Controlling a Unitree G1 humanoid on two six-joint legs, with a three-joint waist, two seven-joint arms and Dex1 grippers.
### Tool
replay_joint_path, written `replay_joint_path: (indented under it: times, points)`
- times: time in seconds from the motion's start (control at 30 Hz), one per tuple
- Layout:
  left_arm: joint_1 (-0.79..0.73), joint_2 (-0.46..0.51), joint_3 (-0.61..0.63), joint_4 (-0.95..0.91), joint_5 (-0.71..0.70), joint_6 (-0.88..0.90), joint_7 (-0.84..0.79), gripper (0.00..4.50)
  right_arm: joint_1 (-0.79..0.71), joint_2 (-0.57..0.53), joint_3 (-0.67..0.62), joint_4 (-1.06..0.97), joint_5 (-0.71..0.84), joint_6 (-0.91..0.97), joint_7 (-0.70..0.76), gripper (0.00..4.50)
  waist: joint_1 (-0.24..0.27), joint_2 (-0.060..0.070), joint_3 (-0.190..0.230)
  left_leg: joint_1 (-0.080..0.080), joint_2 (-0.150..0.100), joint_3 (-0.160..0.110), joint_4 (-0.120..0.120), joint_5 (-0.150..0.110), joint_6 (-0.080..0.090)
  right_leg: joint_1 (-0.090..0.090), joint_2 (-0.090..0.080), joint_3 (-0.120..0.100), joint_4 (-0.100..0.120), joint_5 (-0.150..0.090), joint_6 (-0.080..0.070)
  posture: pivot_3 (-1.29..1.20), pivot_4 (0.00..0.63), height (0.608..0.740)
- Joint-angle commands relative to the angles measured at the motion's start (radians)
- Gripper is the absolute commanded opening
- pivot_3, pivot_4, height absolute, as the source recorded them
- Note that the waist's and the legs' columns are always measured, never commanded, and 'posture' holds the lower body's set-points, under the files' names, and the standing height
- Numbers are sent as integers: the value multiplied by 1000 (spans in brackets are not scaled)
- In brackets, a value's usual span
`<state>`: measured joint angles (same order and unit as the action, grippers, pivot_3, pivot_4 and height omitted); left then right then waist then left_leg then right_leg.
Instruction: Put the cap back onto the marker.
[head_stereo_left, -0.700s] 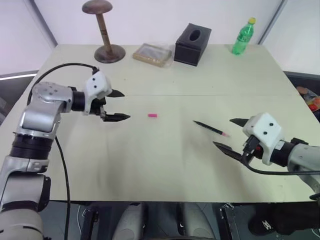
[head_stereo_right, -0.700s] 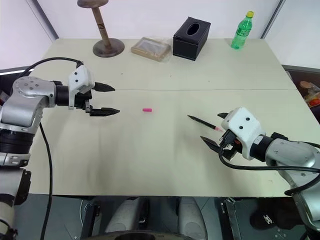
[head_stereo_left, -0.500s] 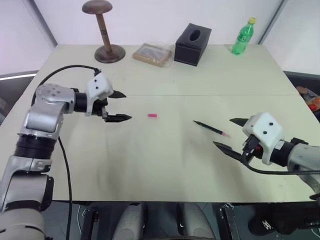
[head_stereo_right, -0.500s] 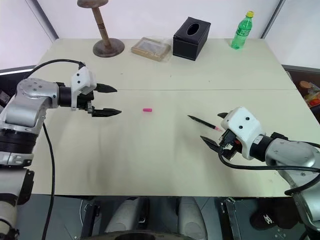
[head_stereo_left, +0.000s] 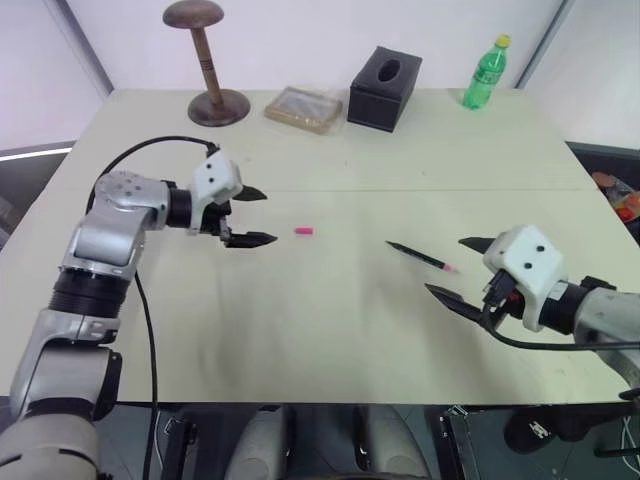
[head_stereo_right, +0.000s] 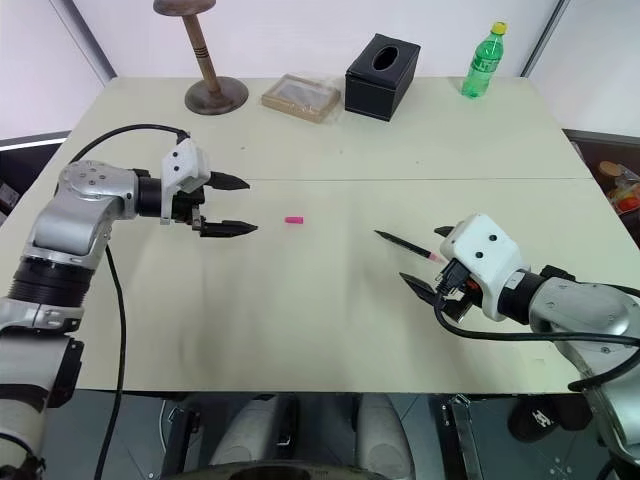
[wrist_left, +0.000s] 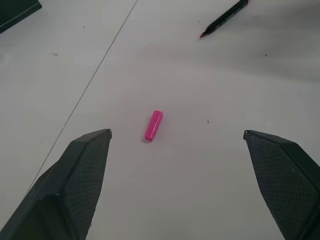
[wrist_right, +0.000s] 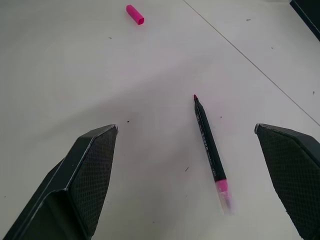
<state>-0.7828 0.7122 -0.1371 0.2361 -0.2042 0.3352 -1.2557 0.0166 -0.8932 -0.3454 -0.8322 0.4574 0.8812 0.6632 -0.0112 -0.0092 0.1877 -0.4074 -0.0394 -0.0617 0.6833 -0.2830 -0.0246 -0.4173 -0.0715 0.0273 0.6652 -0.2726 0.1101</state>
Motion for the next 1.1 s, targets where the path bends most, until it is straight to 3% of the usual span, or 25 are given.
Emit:
replay_joint_path:
  times: [0.03, 0.43, 0.9, 1.1]
  points:
    - [-23, -4, 8, -16, 9, -16, 16, 4430, -4, -15, -33, -35, 4, -1, -11, 4500, 0, 0, 0, 0, 0, 0, 0, 0, 0, 0, 0, 0, 0, 0, 0, 0, 150, 740]
    - [-64, -51, -5, 92, 27, -68, 20, 4430, -1, 2, -26, -62, 12, 14, -39, 4500, 2, 0, 0, 0, 0, 0, 0, 0, 0, 0, 0, 0, 0, 0, 0, 0, 150, 740]
    - [-322, -251, -84, 808, 213, -429, 32, 4430, -28, 72, 70, -119, -20, 34, -180, 4500, 1, -1, 0, 0, 0, 0, 0, 0, 0, 0, 0, -1, 0, 0, 0, 0, 150, 740]
    - [-402, -302, -74, 981, 273, -502, 65, 4430, 22, 125, 73, -202, -26, 77, -257, 4500, 2, -2, 0, 0, -1, 0, 0, 0, 0, 0, 0, -1, 0, 0, 0, 0, 150, 740]
